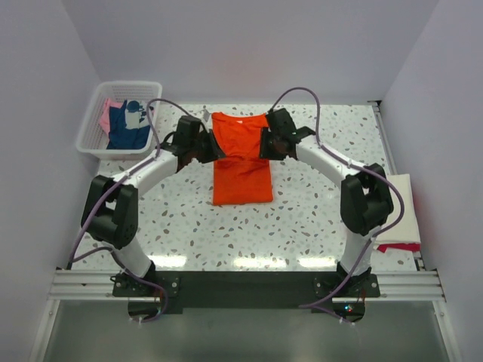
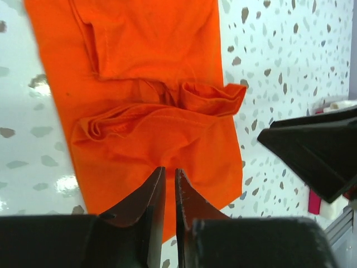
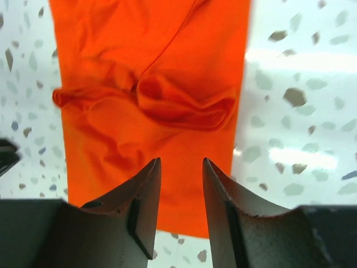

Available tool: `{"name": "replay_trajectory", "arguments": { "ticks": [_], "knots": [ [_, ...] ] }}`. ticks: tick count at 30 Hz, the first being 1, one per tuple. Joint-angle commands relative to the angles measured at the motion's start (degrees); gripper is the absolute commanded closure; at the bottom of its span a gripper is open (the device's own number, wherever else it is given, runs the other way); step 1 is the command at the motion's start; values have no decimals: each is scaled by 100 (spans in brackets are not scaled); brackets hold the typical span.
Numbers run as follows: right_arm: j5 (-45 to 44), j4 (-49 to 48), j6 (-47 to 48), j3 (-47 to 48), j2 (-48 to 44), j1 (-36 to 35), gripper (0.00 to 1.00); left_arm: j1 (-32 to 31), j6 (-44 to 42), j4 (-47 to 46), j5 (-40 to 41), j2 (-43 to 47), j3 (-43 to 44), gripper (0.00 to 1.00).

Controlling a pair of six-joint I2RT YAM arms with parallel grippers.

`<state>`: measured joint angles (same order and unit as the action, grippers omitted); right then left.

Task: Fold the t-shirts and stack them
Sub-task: Fold the tshirt

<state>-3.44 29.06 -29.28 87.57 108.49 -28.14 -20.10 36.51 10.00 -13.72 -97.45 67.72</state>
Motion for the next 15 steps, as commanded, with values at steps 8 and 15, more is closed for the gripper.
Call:
{"name": "replay_trajectory", "arguments": {
  "ticks": [8,15],
  "knots": [
    [-324,-15,238,-127,216,-499,63,-126,-232,502,202,-766,434,86],
    [-280,214,405,707,1016,-499,64,-126,-329,635,264,-1433,996,89]
  ]
}}
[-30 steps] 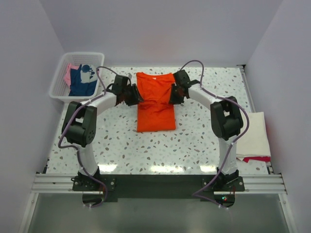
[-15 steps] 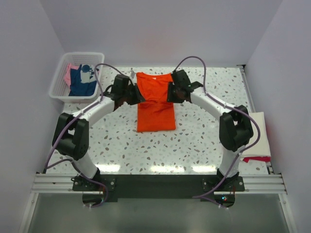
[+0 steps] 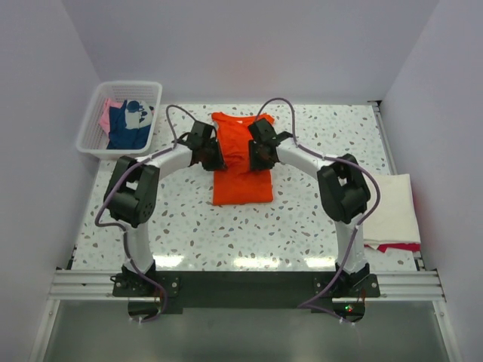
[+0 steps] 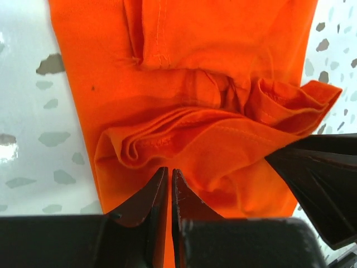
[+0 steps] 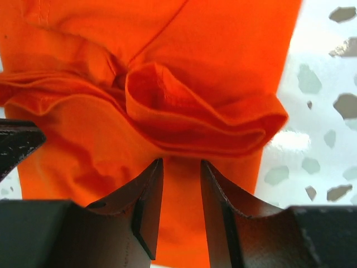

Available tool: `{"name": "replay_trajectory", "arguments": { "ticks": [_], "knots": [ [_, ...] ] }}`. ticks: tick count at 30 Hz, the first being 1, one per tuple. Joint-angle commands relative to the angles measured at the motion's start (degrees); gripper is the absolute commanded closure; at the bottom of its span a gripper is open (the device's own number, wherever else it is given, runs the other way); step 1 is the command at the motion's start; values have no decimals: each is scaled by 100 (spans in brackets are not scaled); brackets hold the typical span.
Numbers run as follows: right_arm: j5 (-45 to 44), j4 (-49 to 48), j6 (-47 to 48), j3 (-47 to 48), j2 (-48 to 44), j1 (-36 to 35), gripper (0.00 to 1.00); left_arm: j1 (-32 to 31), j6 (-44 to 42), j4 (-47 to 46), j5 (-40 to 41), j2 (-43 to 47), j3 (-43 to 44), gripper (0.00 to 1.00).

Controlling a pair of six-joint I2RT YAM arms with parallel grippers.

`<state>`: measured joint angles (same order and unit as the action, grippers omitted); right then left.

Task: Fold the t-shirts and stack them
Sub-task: Fold the tshirt

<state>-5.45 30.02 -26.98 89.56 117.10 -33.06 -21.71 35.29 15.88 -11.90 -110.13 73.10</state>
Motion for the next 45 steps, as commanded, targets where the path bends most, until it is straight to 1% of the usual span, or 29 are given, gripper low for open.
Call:
{"name": "replay_trajectory", "arguments": {
  "ticks": [1,5,9,15,17,18,20,21,23,24,27,35,39,45],
  "knots": [
    [-122,162,184,614,321,-8,64,53,-215,134,109,-237,546,89],
    [-211,425,193,1221,744,54,64,273,-294,372,223,-580,986,89],
    [-79,495,132,1616,964,194,63,492,-391,512,390,-808,1302,90],
    [123,514,132,1943,1280,282,58,598,-461,557,373,-923,1382,91],
    [159,479,132,1960,1315,309,57,607,-479,496,312,-871,1330,88],
    [193,461,141,1969,1342,309,57,616,-488,425,285,-783,1321,83],
    [255,417,149,1960,1351,326,55,625,-540,337,224,-695,1286,79],
    [281,408,149,1960,1368,344,55,625,-558,267,197,-607,1286,75],
    [308,399,149,1951,1368,370,55,625,-628,205,179,-510,1233,71],
    [317,373,149,1917,1325,379,55,625,-646,118,171,-414,1207,68],
    [352,285,149,1855,1272,388,55,625,-769,64,109,-387,1180,65],
    [369,338,123,1986,1307,414,55,607,-874,-111,-154,-475,1005,67],
    [396,355,105,2030,1359,406,55,572,-980,-6,-207,-606,1092,68],
    [378,355,88,1987,1351,414,55,528,-1033,-15,-269,-738,1119,63]
  ]
}}
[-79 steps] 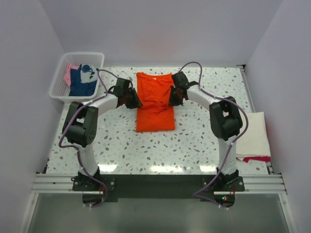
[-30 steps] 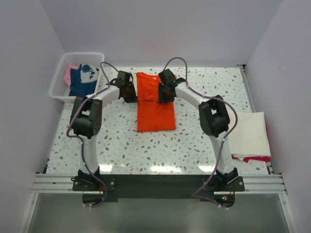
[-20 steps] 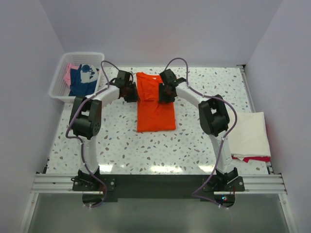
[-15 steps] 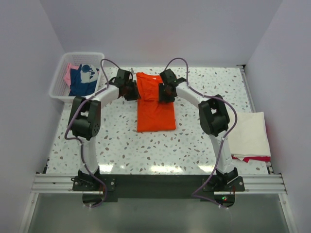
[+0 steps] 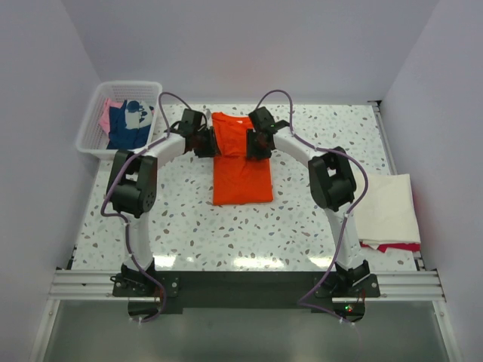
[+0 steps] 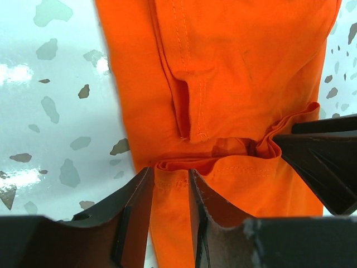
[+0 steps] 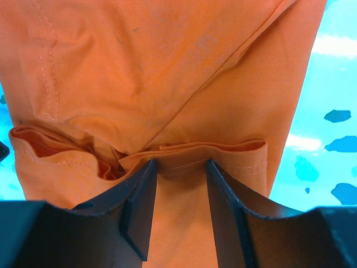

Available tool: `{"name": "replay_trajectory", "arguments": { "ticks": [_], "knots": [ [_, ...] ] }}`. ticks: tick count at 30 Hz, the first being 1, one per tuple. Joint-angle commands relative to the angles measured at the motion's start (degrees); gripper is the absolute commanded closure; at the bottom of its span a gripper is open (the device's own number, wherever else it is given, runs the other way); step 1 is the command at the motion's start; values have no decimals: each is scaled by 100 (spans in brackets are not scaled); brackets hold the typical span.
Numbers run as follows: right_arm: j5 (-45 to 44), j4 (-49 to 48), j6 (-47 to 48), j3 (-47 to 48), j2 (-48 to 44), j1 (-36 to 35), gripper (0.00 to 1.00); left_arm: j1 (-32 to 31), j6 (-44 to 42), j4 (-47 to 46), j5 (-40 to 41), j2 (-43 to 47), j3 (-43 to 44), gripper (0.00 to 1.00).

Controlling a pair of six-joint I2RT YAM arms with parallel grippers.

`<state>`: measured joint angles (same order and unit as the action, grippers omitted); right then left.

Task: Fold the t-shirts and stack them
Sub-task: Fold the tshirt

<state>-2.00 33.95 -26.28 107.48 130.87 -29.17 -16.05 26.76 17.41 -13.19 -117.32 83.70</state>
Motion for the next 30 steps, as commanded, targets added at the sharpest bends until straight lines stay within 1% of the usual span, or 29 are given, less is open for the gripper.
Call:
{"name": "replay_trajectory", "arguments": {
  "ticks": [1,7,17,18,21,22,26,30],
  "knots": [
    [33,-38,27,186,-26,43,55,-56,-189,-168,-114,-45,67,63],
    [33,-47,36,177,-35,69,55,-100,-224,-176,-114,-133,102,60],
    [86,-82,27,150,-53,87,56,-161,-233,-212,-61,-213,111,60],
    [77,-91,27,142,-53,87,56,-161,-233,-220,-70,-213,103,61],
    [94,-108,18,115,-53,96,56,-161,-233,-238,-78,-213,111,70],
    [103,-117,18,106,-53,96,56,-161,-233,-247,-78,-204,120,79],
    [103,-143,0,63,-70,113,56,-161,-251,-290,-26,-134,103,99],
    [86,-170,-9,1,-158,148,56,-135,-198,-378,141,77,-46,100]
  ]
}}
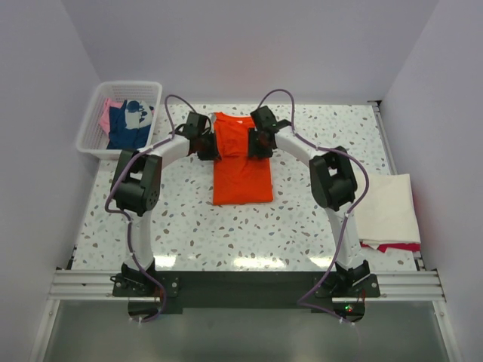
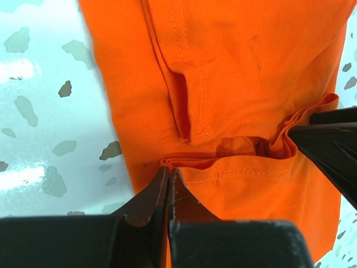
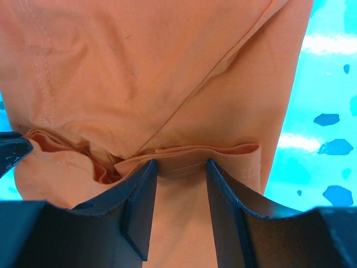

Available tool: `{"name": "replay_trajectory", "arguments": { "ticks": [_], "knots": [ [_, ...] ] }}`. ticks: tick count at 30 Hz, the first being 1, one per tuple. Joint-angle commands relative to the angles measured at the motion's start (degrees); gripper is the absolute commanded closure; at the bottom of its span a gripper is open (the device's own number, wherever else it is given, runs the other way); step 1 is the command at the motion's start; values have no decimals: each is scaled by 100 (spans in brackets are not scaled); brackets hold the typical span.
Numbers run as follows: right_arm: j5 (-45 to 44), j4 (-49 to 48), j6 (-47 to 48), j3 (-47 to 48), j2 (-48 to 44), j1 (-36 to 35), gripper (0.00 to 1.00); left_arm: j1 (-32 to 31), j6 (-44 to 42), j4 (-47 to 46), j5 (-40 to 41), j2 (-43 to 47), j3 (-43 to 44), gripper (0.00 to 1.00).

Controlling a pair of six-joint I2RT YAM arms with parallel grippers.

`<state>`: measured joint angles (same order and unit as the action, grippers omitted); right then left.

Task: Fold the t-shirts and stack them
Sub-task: Fold the tshirt

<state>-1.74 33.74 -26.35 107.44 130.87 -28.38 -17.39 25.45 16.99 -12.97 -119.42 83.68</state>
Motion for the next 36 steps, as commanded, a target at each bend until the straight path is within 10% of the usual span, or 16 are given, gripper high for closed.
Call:
{"name": "replay_trajectory", "arguments": {
  "ticks": [1,24,30,36],
  "knots": [
    [60,-157,-11,-21,-167,96,56,7,-32,-415,172,418,-88,100],
    [165,-148,-37,14,-246,430,56,209,382,-742,366,322,-274,100],
    [402,88,-11,443,-395,570,55,262,311,-487,514,576,130,63],
    [622,46,-36,148,-817,579,55,218,355,-232,736,1156,228,57]
  ]
}}
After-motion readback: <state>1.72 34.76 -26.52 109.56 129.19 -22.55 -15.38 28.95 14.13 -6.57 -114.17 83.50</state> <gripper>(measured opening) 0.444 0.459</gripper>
